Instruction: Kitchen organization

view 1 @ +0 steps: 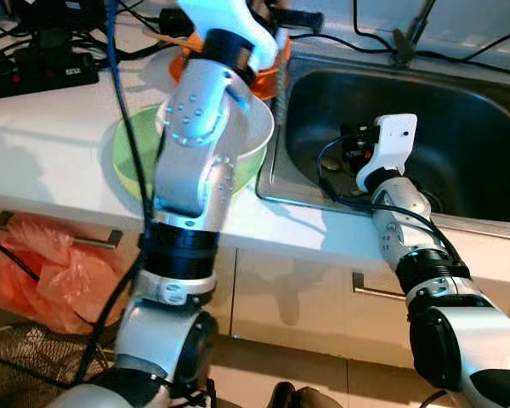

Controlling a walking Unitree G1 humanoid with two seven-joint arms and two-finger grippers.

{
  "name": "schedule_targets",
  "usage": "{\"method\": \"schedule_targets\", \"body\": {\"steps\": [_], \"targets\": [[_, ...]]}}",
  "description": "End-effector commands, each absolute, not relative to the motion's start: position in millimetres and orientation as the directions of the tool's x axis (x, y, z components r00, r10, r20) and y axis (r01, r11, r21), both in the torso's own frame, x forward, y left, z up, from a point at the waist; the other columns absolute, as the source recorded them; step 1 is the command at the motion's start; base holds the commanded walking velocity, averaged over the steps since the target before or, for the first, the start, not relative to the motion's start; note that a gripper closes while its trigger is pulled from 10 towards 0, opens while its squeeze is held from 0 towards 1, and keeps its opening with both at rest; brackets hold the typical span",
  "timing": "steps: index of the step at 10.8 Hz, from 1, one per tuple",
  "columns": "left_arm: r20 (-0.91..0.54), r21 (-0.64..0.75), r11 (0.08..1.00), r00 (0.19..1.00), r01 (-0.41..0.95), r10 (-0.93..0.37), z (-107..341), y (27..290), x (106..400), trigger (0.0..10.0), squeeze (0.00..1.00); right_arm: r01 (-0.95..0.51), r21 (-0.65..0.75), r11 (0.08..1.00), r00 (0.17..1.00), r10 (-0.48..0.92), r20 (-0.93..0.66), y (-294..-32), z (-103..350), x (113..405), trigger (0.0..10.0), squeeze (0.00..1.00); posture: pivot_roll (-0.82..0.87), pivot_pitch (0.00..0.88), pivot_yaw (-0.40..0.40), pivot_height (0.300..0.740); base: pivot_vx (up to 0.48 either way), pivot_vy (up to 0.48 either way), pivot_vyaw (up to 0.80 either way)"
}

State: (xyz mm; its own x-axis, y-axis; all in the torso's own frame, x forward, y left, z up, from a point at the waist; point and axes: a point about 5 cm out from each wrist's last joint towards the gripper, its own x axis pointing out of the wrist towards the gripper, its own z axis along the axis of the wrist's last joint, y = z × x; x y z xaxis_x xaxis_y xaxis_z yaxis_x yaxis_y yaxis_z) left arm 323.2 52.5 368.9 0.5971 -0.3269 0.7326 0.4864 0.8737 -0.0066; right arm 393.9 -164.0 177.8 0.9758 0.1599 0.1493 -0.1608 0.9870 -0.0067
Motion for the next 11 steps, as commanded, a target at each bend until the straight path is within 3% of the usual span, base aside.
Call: {"method": "schedule_targets", "body": {"steps": [1,2,4,6,11], "targets": [[0.782,-0.007,0.858,0.538,0.514,-0.316,379.9,54.6,313.0,10.0,0.0,-0.145,-0.009,0.989,0.981,0.145,0.129,-170.7,173.5,392.5,10.0,0.0,0.21,0.142,-0.073,0.74,0.0,0.0,0.0],[0.81,-0.044,0.811,0.497,0.583,-0.313,386.5,55.4,306.8,10.0,0.0,-0.143,-0.01,0.99,0.982,0.143,0.127,-171.2,173.5,392.7,10.0,0.0,0.21,0.141,-0.072,0.74,0.0,0.0,0.0],[0.732,-0.139,0.77,0.588,0.623,-0.345,358.7,51.6,321.7,10.0,0.0,-0.148,-0.009,0.989,0.981,0.148,0.128,-168.6,173.6,393.0,10.0,0.0,0.21,0.139,-0.073,0.74,0.0,0.0,0.0],[0.688,-0.134,0.768,0.617,0.626,-0.382,344.1,46.5,326.1,10.0,0.0,-0.146,-0.01,0.989,0.981,0.146,0.128,-169.7,173.6,392.8,10.0,0.0,0.21,0.141,-0.073,0.74,0.0,0.0,0.0],[0.619,0.089,0.843,0.634,0.53,-0.464,328.7,35.7,325.9,10.0,0.0,-0.147,-0.006,0.989,0.981,0.147,0.13,-168.9,173.2,392.6,10.0,0.0,0.21,0.144,-0.068,0.74,0.0,0.0,0.0]]}}
